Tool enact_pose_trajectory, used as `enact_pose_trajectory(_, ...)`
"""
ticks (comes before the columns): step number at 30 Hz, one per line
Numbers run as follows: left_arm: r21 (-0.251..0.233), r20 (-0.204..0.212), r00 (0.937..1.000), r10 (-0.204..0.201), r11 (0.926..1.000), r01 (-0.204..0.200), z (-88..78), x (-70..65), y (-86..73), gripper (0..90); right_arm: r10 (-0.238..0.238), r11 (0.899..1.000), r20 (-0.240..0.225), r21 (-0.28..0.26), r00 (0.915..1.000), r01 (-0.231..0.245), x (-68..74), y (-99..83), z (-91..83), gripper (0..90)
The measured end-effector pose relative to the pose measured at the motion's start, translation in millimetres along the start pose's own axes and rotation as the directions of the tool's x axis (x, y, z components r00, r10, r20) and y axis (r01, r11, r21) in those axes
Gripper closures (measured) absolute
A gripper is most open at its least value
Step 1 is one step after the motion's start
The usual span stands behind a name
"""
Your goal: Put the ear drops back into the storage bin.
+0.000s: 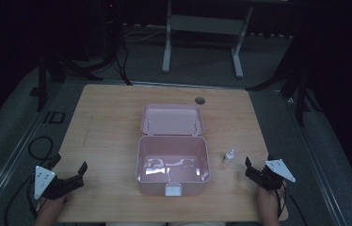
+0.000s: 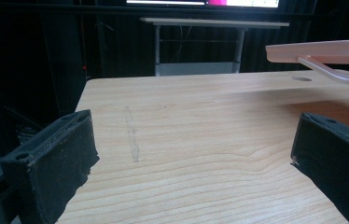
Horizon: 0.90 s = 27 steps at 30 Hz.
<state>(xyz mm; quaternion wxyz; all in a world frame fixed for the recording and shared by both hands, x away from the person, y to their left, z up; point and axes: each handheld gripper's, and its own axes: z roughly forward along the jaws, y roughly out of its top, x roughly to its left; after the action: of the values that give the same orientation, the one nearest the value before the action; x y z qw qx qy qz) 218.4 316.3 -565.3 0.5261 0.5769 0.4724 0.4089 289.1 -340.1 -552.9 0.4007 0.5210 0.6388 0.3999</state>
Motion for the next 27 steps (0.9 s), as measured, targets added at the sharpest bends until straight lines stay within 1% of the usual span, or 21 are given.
enact_pose_trajectory(6, 0.001, 0.003, 1.0000, 0.000, 1.0000, 0.000, 0.0, -0.2, 0.0, 0.4, -0.002, 1.000, -0.008, 0.021, 1.0000, 0.002, -0.3, 1.1, 2.1, 12.9)
enact_pose_trajectory(7, 0.001, 0.003, 1.0000, 0.000, 1.0000, 0.000, 0.0, -0.1, 0.0, 0.4, 0.012, 1.000, -0.029, 0.024, 0.9995, -0.011, -1.1, 3.0, 1.7, 12.9)
enact_pose_trajectory(8, 0.001, 0.004, 1.0000, -0.001, 1.0000, 0.001, 0.0, 0.0, 0.0, 0.4, 0.028, 0.999, -0.047, 0.044, 0.9985, -0.026, -2.6, 4.2, 2.5, 12.9)
enact_pose_trajectory(10, 0.001, 0.006, 1.0000, -0.002, 1.0000, 0.002, 0.0, 0.2, 0.0, 0.4, 0.026, 0.998, -0.036, 0.064, 0.9990, -0.023, -4.4, 3.7, 3.5, 12.9)
enact_pose_trajectory(11, 0.001, 0.007, 1.0000, -0.002, 1.0000, 0.002, 0.0, 0.4, 0.1, 0.4, 0.029, 0.996, -0.045, 0.081, 0.9986, -0.025, -6.2, 4.2, 4.4, 12.9)
enact_pose_trajectory(12, 0.001, 0.007, 1.0000, -0.003, 1.0000, 0.003, 0.0, 0.5, 0.1, 0.4, 0.037, 0.994, -0.069, 0.104, 0.9970, -0.030, -8.9, 6.3, 5.0, 12.9)
enact_pose_trajectory(14, 0.001, 0.008, 1.0000, -0.003, 1.0000, 0.003, 0.0, 0.5, 0.0, 0.4, 0.038, 0.992, -0.068, 0.119, 0.9969, -0.030, -11.6, 9.9, 3.6, 13.0)
enact_pose_trajectory(16, 0.001, 0.008, 1.0000, -0.002, 1.0000, 0.002, 0.0, 0.5, 0.1, 0.4, 0.046, 0.989, -0.083, 0.141, 0.9954, -0.034, -14.7, 13.5, 2.1, 13.2)
enact_pose_trajectory(19, 0.001, 0.009, 1.0000, -0.001, 1.0000, 0.001, 0.0, 0.5, 0.1, 0.4, 0.025, 0.980, -0.106, 0.199, 0.9941, -0.003, -16.9, 17.5, 1.5, 13.2)
enact_pose_trajectory(21, 0.001, 0.008, 1.0000, -0.001, 1.0000, 0.001, 0.0, 0.5, 0.1, 0.4, 0.016, 0.969, -0.139, 0.245, 0.9901, 0.019, -16.9, 20.2, 1.7, 13.2)
enact_pose_trajectory(23, 0.000, 0.008, 1.0000, -0.002, 1.0000, 0.002, 0.0, 0.3, 0.1, 0.4, -0.002, 0.956, -0.155, 0.289, 0.9878, 0.048, -16.0, 22.9, 1.6, 13.2)
enact_pose_trajectory(24, 0.000, 0.008, 1.0000, -0.002, 1.0000, 0.002, 0.0, 0.3, 0.0, 0.4, -0.008, 0.946, -0.167, 0.318, 0.9859, 0.062, -15.4, 24.8, 1.6, 13.0)
enact_pose_trajectory(27, 0.000, 0.008, 1.0000, -0.002, 1.0000, 0.002, 0.0, 0.4, 0.0, 0.4, -0.006, 0.923, -0.177, 0.378, 0.9842, 0.073, -15.1, 28.6, 1.7, 12.4)
